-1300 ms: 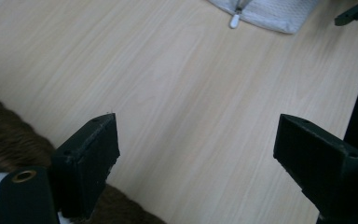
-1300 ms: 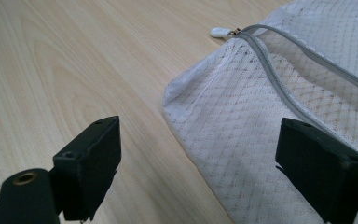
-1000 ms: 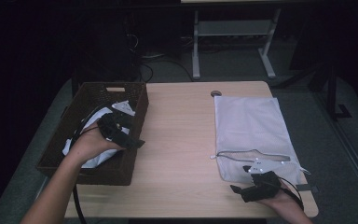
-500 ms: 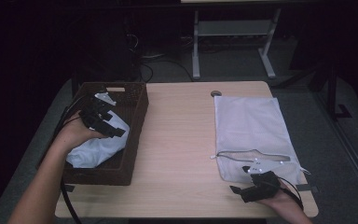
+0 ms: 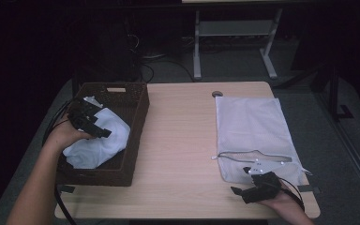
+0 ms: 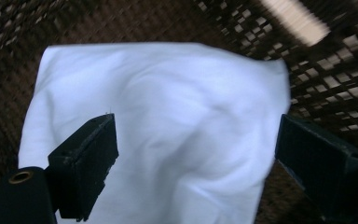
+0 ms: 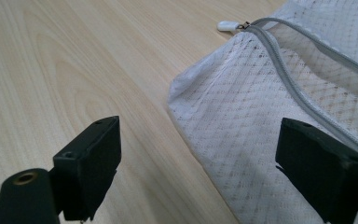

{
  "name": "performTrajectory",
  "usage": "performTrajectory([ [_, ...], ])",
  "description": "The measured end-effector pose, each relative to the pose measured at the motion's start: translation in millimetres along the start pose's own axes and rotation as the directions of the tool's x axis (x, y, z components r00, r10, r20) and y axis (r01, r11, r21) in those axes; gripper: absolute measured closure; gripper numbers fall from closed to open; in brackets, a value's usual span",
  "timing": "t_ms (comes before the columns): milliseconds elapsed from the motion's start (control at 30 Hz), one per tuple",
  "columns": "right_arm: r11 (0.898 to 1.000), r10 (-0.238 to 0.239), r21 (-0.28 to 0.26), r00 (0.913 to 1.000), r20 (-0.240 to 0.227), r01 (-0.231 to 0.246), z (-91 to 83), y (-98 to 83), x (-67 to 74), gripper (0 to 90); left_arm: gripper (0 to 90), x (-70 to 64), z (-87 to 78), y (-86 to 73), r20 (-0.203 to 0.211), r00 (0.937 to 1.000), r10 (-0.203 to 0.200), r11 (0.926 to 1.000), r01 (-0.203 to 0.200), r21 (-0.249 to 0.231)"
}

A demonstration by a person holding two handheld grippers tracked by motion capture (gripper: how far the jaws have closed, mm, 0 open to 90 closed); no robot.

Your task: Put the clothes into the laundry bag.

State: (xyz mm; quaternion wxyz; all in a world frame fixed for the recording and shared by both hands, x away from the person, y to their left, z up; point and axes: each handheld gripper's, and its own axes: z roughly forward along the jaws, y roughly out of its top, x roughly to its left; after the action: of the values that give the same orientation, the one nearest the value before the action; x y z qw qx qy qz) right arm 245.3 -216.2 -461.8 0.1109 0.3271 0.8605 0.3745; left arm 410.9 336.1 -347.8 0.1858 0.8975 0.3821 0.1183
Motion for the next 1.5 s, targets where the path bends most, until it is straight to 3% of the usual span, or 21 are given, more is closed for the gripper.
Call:
performTrajectory([
  [100, 1.0, 0.0, 0.002, 1.0, -0.001, 0.0, 1.2, 0.0, -0.2, 13.9, 12.1, 6.8, 6.9, -4.3, -0.022, 0.9998, 0.001, 0.9998, 0.0, 0.021],
  [500, 1.0, 0.005, 0.009, 1.0, -0.002, -0.005, 3.2, 0.0, -0.4, 13.9, 10.7, 26.3, 32.0, -23.8, -0.04, 0.9987, -0.03, 0.9951, 0.034, 0.093],
  [833, 1.0, 0.002, 0.014, 1.0, -0.005, -0.002, 4.0, 0.0, 0.3, 13.9, 9.3, 27.0, 61.2, -38.5, 0.016, 0.9999, -0.007, 0.9836, 0.004, 0.18],
  [1300, 1.0, -0.002, 0.022, 1.0, -0.008, 0.002, 5.9, 0.2, 1.4, 13.9, 9.5, 26.2, 72.6, -45.2, 0.03, 0.9996, -0.001, 0.9857, -0.004, 0.168],
  [1500, 1.0, -0.008, 0.022, 0.9999, -0.007, 0.009, 5.6, 0.5, 1.9, 13.9, 20.6, 23.0, 69.8, -42.6, 0.027, 0.9996, -0.006, 0.984, 0.001, 0.178],
])
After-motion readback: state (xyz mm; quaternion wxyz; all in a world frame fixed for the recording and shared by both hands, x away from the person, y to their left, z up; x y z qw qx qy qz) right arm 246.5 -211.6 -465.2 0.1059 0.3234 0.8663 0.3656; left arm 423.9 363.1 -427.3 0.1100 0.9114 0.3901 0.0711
